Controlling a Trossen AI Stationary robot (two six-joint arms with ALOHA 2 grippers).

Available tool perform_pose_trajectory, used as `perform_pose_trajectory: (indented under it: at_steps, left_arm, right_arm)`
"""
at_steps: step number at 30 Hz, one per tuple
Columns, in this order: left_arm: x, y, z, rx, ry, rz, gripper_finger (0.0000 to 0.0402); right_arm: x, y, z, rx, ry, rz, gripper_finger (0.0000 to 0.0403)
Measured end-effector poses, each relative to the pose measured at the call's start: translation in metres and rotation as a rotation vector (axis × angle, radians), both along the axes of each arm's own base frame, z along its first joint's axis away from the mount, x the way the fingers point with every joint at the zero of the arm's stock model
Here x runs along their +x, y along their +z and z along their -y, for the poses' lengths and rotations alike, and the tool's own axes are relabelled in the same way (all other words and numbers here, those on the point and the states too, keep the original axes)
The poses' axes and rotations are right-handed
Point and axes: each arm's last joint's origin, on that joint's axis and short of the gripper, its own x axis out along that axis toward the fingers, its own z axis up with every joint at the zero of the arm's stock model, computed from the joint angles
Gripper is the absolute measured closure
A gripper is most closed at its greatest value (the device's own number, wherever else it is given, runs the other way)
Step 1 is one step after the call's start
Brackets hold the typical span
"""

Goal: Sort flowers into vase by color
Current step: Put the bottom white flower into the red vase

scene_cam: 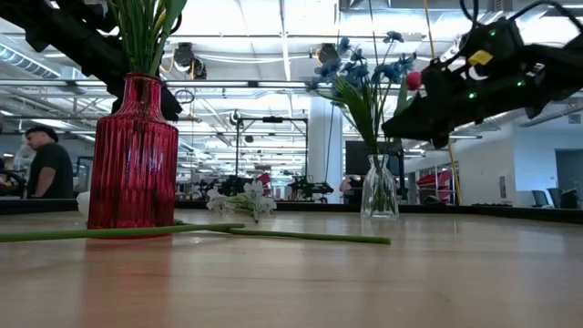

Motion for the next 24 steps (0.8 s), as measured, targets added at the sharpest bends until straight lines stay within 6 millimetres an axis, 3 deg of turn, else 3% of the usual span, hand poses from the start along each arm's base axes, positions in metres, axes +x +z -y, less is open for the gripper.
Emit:
perform_pose_trajectory:
  at_steps: [7, 13, 18, 21, 24]
  left_arm:
    - [0.0, 0.0, 0.0, 0.0, 0.0, 0.0, 0.0281]
    - [0.0, 0.0, 0.0, 0.0, 0.0, 0.0, 0.0281]
    - [0.0, 0.0, 0.0, 0.0, 0.0, -0.001, 0.0281]
    - [0.0, 0.0, 0.0, -0.005, -0.007, -0.003, 0.0281]
    - [0.0, -0.002, 0.002, -0.032, -0.04, -0.016, 0.0281]
  right_arm:
    - [-0.011, 0.021, -0.015, 0.037, -0.032, -0.091, 0.0297]
    - [-0.015, 0.067, -0.027, 0.111, -0.093, -0.344, 0.0346]
    - [-0.015, 0.101, -0.034, 0.278, -0.174, -0.464, 0.0397]
    - [-0.009, 0.107, -0.036, 0.401, -0.235, -0.437, 0.0395]
    - [0.0, 0.098, -0.041, 0.49, -0.27, -0.459, 0.0399]
